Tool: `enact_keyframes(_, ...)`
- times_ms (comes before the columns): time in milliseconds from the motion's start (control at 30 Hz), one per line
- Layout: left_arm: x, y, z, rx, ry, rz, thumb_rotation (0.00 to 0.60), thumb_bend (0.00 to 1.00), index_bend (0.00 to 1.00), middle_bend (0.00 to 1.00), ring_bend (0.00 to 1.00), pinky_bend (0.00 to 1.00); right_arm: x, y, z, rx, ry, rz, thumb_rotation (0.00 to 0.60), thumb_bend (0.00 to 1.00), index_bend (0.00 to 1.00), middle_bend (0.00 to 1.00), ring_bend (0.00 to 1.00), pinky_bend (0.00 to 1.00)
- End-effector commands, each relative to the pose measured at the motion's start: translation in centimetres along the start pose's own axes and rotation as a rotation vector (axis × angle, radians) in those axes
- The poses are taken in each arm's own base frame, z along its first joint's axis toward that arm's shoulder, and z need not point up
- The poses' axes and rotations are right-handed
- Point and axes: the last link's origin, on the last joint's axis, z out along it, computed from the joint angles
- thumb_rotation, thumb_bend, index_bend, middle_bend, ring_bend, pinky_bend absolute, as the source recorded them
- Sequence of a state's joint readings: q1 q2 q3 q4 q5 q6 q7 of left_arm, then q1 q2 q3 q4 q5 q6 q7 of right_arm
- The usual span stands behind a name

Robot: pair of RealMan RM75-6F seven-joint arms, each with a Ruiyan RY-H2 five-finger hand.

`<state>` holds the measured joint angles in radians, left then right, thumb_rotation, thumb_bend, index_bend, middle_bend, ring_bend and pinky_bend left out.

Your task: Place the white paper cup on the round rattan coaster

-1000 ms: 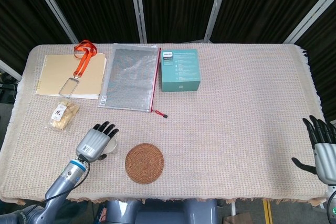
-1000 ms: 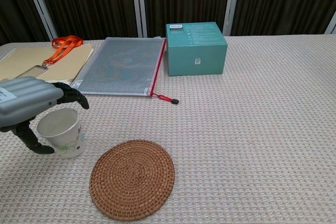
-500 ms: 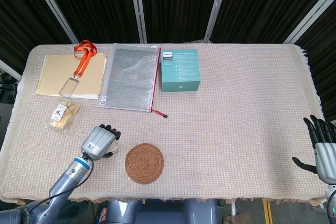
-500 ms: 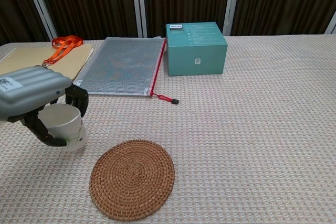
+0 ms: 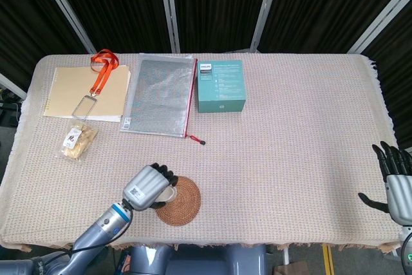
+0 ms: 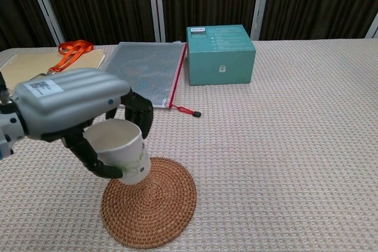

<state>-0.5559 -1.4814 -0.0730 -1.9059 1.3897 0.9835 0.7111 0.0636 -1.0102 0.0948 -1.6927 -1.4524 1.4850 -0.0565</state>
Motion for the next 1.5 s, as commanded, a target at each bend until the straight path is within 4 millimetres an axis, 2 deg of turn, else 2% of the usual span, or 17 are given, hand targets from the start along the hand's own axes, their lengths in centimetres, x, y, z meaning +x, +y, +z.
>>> enact_keyframes(33, -1.5, 1.6, 0.9, -0.023, -0.043, 0.028, 0.600, 0.06, 0.47, 0.50, 0.39, 0.47, 0.1, 0.2, 0.0, -0.004, 0.002, 0.002, 0.600, 0.00, 0.00, 0.00, 0.00, 0.00)
enact_keyframes(333, -3.4, 2.0, 1.9, 0.011, -0.067, 0.096, 0.600, 0.05, 0.46, 0.49, 0.38, 0.47, 0.2, 0.5, 0.2, -0.013, 0.003, 0.009, 0.600, 0.00, 0.00, 0.00, 0.00, 0.00)
enact_keyframes(433, -3.8, 2.0, 2.2, 0.014, -0.077, 0.084, 0.600, 0.01, 0.42, 0.40, 0.32, 0.45, 0.2, 0.6, 0.2, -0.013, -0.001, 0.009, 0.600, 0.00, 0.00, 0.00, 0.00, 0.00)
enact_keyframes(500, -4.0, 2.0, 2.3, 0.010, -0.076, 0.085, 0.600, 0.00, 0.26, 0.17, 0.15, 0.35, 0.1, 0.5, 0.2, -0.012, -0.002, 0.011, 0.600, 0.00, 0.00, 0.00, 0.00, 0.00)
enact_keyframes(567, -4.2, 2.0, 2.2, 0.002, -0.073, 0.090, 0.600, 0.00, 0.09, 0.03, 0.02, 0.21, 0.1, 0.5, 0.2, -0.009, -0.002, 0.012, 0.600, 0.00, 0.00, 0.00, 0.00, 0.00)
enact_keyframes(600, -4.2, 1.9, 2.1, -0.001, -0.074, 0.088, 0.600, 0.00, 0.03, 0.00, 0.00, 0.15, 0.1, 0.5, 0.2, -0.008, -0.003, 0.011, 0.600, 0.00, 0.00, 0.00, 0.00, 0.00)
enact_keyframes(633, -4.0, 1.9, 2.0, -0.004, -0.068, 0.084, 0.600, 0.00, 0.01, 0.00, 0.00, 0.12, 0.1, 0.5, 0.2, -0.008, -0.002, 0.011, 0.600, 0.00, 0.00, 0.00, 0.00, 0.00)
enact_keyframes(800, -1.8, 1.0, 1.1, 0.005, 0.015, 0.076, 0.600, 0.00, 0.00, 0.00, 0.00, 0.05, 0.1, 0.4, 0.2, -0.005, -0.004, 0.015, 0.600, 0.00, 0.00, 0.00, 0.00, 0.00)
enact_keyframes(933, 1.4, -1.5, -1.2, 0.077, 0.109, 0.086, 0.600, 0.00, 0.00, 0.00, 0.00, 0.03, 0.0, 0.1, 0.0, 0.006, -0.008, 0.015, 0.600, 0.00, 0.00, 0.00, 0.00, 0.00)
enact_keyframes(1033, 2.8, -3.5, -2.9, 0.145, 0.157, 0.082, 0.600, 0.00, 0.00, 0.00, 0.00, 0.01, 0.0, -0.1, -0.1, 0.014, -0.008, 0.016, 0.600, 0.00, 0.00, 0.00, 0.00, 0.00)
enact_keyframes(1100, 3.9, -6.1, -5.5, 0.242, 0.207, 0.075, 0.600, 0.00, 0.00, 0.00, 0.00, 0.00, 0.0, -0.3, -0.3, 0.023, -0.008, 0.018, 0.600, 0.00, 0.00, 0.00, 0.00, 0.00)
enact_keyframes(1300, 3.6, -12.0, -13.5, 0.462, 0.272, -0.011, 0.600, 0.00, 0.00, 0.00, 0.00, 0.00, 0.2, -1.0, -0.7, 0.045, -0.004, 0.022, 0.600, 0.00, 0.00, 0.00, 0.00, 0.00)
enact_keyframes(1400, 3.0, -13.7, -16.6, 0.529, 0.288, -0.057, 0.600, 0.00, 0.00, 0.00, 0.00, 0.00, 0.0, -1.2, -0.8, 0.051, -0.007, 0.017, 0.600, 0.00, 0.00, 0.00, 0.00, 0.00)
enact_keyframes(1500, 2.5, -14.7, -18.5, 0.569, 0.290, -0.072, 0.600, 0.00, 0.00, 0.00, 0.00, 0.00, -0.1, -1.4, -0.8, 0.057, -0.010, 0.011, 0.600, 0.00, 0.00, 0.00, 0.00, 0.00)
